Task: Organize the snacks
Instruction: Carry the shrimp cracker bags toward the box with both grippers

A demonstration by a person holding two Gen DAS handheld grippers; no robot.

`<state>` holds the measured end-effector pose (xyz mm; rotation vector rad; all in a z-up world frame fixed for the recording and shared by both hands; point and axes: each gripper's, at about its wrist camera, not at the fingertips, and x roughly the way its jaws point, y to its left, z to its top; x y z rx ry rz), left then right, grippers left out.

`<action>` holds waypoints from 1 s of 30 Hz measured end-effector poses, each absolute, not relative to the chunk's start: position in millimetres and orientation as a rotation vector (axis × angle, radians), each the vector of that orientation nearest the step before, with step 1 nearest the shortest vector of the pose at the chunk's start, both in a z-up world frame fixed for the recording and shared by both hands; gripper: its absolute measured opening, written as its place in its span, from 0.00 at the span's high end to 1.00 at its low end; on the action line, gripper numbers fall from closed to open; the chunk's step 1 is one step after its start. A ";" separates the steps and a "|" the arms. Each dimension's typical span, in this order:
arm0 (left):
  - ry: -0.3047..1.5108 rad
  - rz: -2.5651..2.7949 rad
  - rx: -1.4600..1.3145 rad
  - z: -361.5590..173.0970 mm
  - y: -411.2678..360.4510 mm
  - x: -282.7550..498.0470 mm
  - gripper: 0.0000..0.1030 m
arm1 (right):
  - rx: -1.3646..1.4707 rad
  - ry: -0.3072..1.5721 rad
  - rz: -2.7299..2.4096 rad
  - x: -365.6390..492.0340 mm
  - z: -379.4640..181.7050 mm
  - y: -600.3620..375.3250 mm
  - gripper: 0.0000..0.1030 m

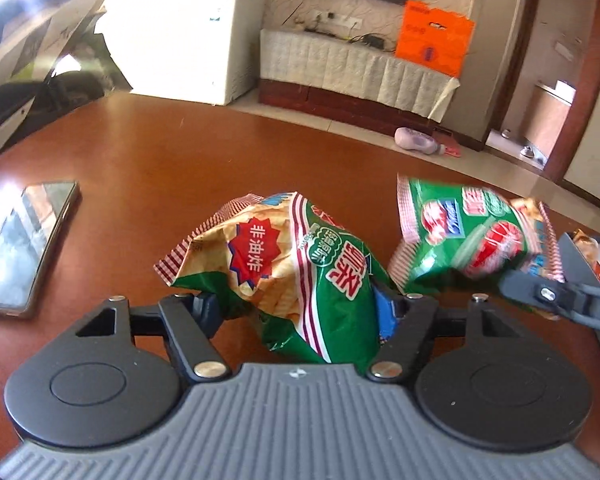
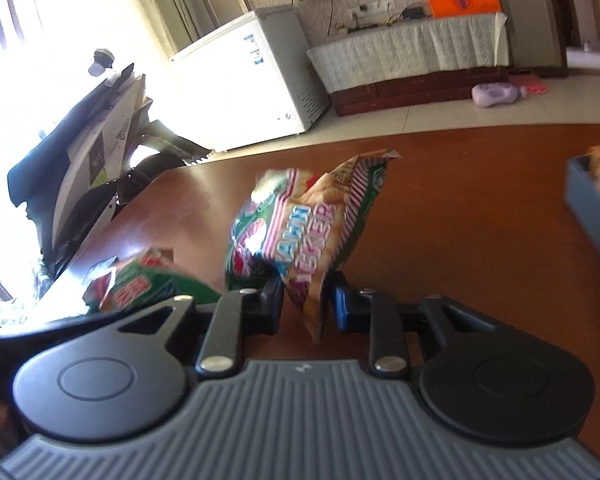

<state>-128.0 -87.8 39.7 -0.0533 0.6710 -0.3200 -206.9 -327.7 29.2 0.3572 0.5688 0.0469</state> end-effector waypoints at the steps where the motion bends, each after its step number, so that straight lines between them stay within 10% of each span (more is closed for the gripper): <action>1: 0.674 -0.326 -0.057 39.1 -89.2 -131.5 0.29 | 0.341 0.577 0.035 -215.6 31.3 -328.7 0.74; 8: 0.735 -0.328 -0.053 30.4 -102.2 -142.9 0.24 | 0.227 0.762 0.002 -260.1 18.4 -323.1 0.68; 11: 0.755 -0.321 -0.063 26.9 -103.2 -142.7 0.21 | -0.057 0.688 -0.062 -276.1 34.2 -300.6 0.29; 14: 0.754 -0.317 -0.054 26.0 -106.2 -140.8 0.20 | -0.410 0.557 -0.041 -293.7 40.0 -272.3 0.13; 20: 0.759 -0.326 -0.043 23.8 -104.5 -140.7 0.19 | -0.714 0.596 0.025 -260.9 20.5 -272.4 0.12; 30: 0.815 -0.391 -0.067 11.5 -102.8 -122.3 0.07 | -0.324 0.798 0.083 -165.1 8.2 -297.4 0.27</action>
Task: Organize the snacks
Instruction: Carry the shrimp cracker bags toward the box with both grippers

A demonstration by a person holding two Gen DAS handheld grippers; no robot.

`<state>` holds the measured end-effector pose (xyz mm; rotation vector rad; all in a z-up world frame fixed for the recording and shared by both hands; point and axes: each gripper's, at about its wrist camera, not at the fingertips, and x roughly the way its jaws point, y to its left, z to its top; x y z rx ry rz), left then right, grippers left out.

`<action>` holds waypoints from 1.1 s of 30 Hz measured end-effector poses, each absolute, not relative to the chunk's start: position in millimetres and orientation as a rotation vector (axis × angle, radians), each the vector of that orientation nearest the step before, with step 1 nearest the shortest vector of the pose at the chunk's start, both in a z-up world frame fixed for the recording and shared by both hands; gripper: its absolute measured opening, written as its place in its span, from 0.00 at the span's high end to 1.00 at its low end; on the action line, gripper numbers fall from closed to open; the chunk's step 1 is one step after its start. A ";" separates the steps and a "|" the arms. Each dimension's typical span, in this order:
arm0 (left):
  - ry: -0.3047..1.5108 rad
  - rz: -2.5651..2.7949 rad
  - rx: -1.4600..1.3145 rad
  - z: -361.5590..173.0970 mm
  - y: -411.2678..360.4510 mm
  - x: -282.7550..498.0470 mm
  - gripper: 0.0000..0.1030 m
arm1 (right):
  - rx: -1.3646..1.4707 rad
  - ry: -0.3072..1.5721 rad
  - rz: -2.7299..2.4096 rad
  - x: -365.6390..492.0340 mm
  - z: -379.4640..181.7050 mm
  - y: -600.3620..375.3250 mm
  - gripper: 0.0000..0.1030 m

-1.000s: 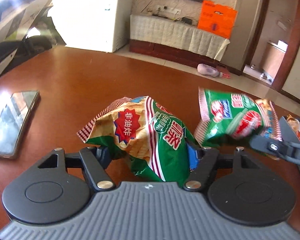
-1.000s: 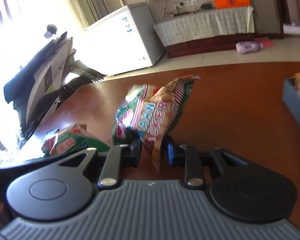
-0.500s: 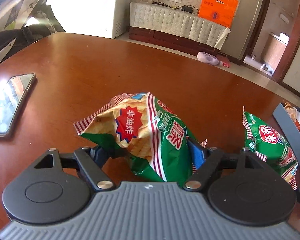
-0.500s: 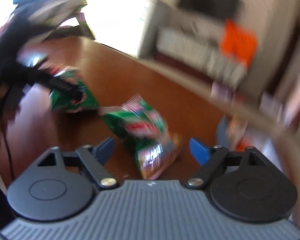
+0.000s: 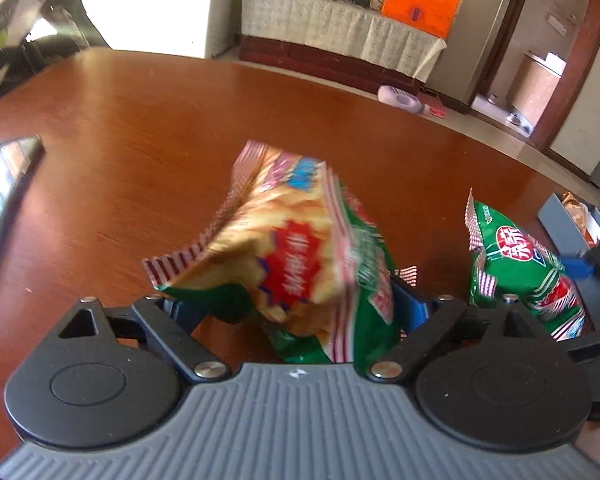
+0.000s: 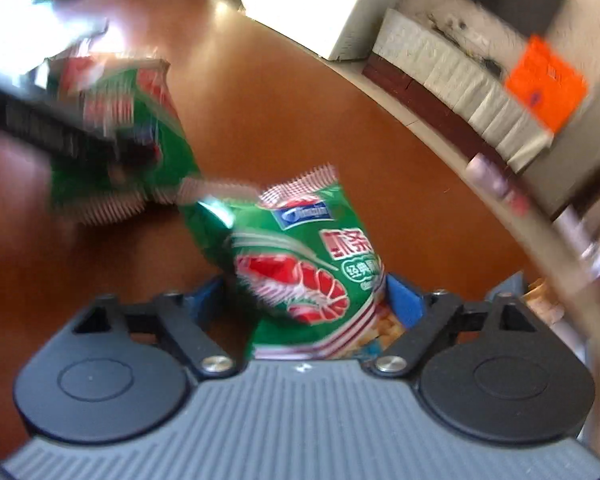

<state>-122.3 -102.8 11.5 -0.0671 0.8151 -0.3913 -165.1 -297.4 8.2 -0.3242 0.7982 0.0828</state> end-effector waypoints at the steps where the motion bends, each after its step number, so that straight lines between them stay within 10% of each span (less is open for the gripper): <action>1: 0.811 -0.394 -0.060 9.7 -103.5 -120.9 0.08 | -0.288 0.783 0.088 -168.5 9.0 -297.8 0.30; 7: 0.761 -0.446 -0.016 11.7 -115.6 -132.3 0.28 | -0.139 0.714 0.028 -194.7 24.1 -304.7 0.35; 33: 0.510 -0.462 0.109 88.6 -220.2 -258.8 0.29 | 0.078 0.432 -0.090 -322.2 79.2 -372.6 0.35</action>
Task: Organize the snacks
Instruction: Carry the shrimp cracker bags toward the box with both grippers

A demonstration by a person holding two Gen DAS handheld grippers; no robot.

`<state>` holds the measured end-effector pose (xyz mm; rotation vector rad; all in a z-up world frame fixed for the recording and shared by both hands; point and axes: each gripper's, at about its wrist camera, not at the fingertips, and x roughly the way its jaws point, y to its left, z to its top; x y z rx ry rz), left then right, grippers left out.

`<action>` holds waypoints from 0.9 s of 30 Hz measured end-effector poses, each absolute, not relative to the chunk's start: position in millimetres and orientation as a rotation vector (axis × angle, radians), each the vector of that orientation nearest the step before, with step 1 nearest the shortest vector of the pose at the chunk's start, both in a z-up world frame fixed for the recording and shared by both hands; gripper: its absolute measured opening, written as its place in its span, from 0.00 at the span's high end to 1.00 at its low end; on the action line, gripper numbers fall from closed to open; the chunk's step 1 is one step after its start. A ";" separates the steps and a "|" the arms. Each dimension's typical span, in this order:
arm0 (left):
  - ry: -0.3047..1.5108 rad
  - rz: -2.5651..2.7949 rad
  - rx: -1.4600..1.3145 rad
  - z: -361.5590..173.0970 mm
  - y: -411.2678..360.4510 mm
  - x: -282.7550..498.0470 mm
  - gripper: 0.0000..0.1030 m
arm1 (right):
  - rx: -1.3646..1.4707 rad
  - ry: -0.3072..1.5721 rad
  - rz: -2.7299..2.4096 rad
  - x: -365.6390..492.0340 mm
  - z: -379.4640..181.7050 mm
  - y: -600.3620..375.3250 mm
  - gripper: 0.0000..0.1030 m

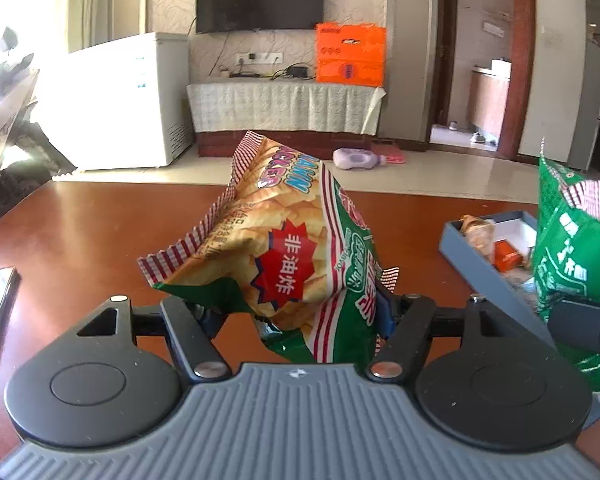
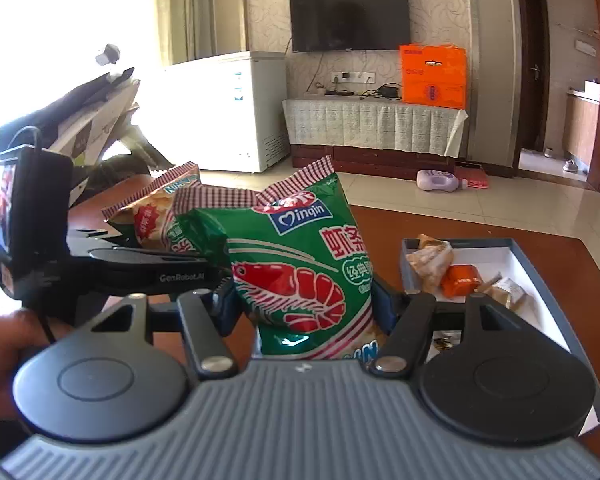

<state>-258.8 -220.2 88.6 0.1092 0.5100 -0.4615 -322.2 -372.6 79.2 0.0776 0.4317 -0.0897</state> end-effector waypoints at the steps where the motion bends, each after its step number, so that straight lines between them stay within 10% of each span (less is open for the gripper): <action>1: 0.505 -0.464 0.115 90.3 -223.6 -260.2 0.29 | 0.082 0.424 -0.093 -325.4 80.3 -374.6 0.35; 27: 0.363 -0.716 0.308 88.2 -380.7 -336.6 0.29 | 0.147 0.343 -0.328 -390.8 76.8 -463.1 0.35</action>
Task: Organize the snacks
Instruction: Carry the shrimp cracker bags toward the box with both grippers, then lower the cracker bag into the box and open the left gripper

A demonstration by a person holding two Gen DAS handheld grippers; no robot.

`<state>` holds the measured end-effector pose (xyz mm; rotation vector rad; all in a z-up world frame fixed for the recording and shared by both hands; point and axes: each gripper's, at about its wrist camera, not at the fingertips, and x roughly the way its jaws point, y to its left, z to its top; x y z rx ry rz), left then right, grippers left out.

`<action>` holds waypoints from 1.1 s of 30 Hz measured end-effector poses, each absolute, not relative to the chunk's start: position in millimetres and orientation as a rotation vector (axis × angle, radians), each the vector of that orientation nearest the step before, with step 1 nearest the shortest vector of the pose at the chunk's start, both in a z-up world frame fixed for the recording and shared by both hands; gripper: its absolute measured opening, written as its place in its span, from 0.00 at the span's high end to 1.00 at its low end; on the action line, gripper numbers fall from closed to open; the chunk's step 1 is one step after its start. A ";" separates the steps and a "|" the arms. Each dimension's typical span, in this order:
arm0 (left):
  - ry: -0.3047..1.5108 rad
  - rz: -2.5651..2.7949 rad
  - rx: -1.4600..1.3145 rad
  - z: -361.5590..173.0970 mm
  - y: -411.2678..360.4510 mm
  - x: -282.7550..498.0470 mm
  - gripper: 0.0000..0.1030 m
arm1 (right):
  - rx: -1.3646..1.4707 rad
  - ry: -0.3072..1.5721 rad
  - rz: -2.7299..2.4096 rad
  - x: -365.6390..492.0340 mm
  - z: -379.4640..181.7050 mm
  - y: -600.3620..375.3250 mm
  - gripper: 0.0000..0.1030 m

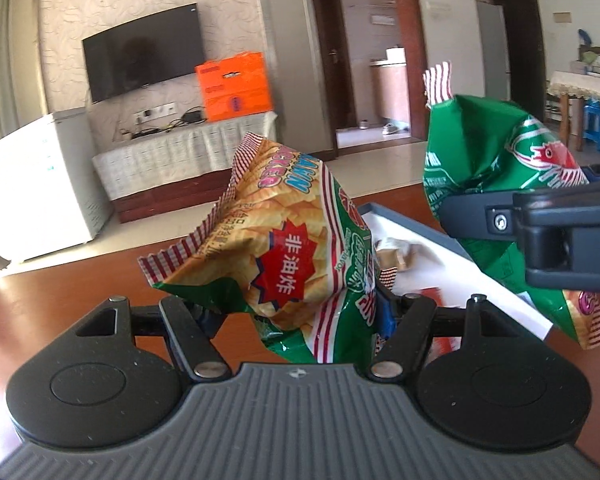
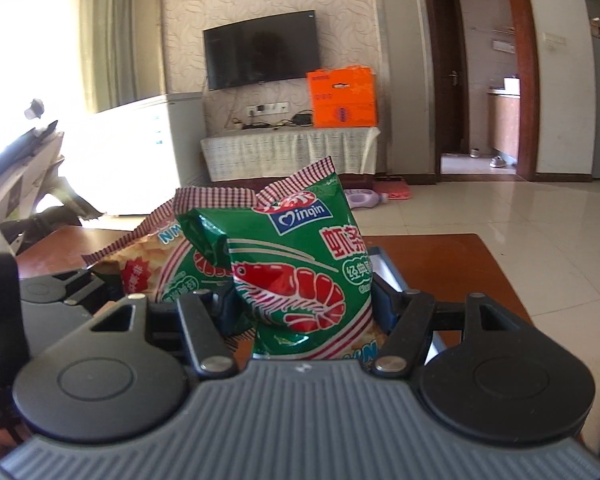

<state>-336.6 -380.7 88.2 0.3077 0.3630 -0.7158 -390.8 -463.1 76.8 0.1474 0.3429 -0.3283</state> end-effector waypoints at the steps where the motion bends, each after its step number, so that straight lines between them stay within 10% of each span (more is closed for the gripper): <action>1: 0.359 -0.727 0.310 87.6 -387.0 -337.3 0.29 | 0.153 0.346 -0.342 -393.4 75.8 -465.4 0.35; 23: 0.516 -0.850 0.217 47.8 -512.0 -247.5 0.27 | 0.275 0.451 -0.436 -396.0 48.8 -501.1 0.35; 33: 0.516 -0.858 0.215 34.0 -519.4 -228.2 0.08 | 0.249 0.475 -0.443 -389.0 47.4 -501.8 0.35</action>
